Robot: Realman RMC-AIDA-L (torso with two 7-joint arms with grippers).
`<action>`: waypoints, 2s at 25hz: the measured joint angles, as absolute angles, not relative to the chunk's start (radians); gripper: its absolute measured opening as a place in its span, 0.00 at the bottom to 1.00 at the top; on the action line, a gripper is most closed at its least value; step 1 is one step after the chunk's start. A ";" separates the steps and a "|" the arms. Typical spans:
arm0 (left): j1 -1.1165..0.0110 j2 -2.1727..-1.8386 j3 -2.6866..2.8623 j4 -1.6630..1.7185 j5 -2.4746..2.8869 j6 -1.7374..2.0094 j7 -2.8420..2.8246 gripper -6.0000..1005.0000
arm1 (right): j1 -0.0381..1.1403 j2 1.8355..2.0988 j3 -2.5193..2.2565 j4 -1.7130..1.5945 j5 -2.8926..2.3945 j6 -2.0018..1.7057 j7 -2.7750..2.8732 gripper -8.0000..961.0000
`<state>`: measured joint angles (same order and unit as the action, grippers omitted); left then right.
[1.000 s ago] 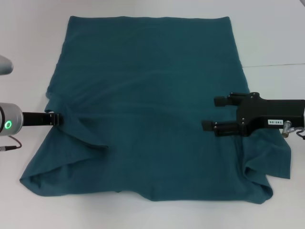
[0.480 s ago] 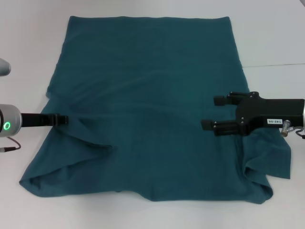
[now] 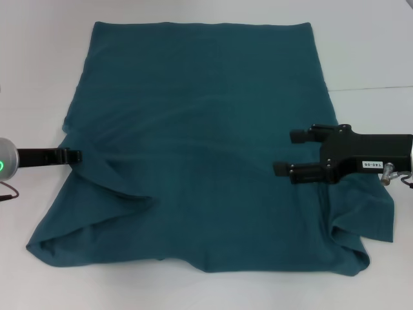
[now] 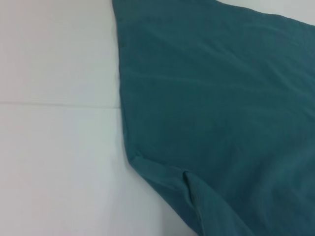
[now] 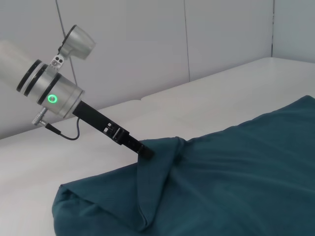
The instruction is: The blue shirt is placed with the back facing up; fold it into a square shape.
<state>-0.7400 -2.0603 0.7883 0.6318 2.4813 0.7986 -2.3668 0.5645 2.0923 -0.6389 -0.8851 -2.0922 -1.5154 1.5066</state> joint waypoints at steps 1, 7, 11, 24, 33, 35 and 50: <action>-0.738 -2.060 0.786 0.635 2.480 0.801 -2.367 0.44 | 0.564 2.092 -0.639 -0.885 -2.092 -1.515 1.507 0.96; -0.734 -2.061 0.785 0.644 2.477 0.817 -2.371 0.44 | 0.566 2.092 -0.642 -0.885 -2.085 -1.516 1.507 0.96; -0.728 -2.062 0.785 0.665 2.477 0.821 -2.382 0.44 | 0.566 2.092 -0.644 -0.885 -2.081 -1.516 1.508 0.96; -0.721 -2.068 0.795 0.699 2.477 0.841 -2.393 0.41 | 0.568 2.091 -0.644 -0.885 -2.080 -1.502 1.508 0.96; -0.712 -2.080 0.795 0.737 2.477 0.878 -2.385 0.37 | 0.568 2.091 -0.644 -0.885 -2.079 -1.498 1.508 0.96; -0.711 -2.082 0.796 0.739 2.477 0.878 -2.384 0.36 | 0.568 2.092 -0.644 -0.885 -2.079 -1.499 1.508 0.96; -0.722 -2.090 0.807 0.741 2.478 0.880 -2.383 0.01 | 0.563 2.094 -0.644 -0.878 -2.078 -1.504 1.508 0.96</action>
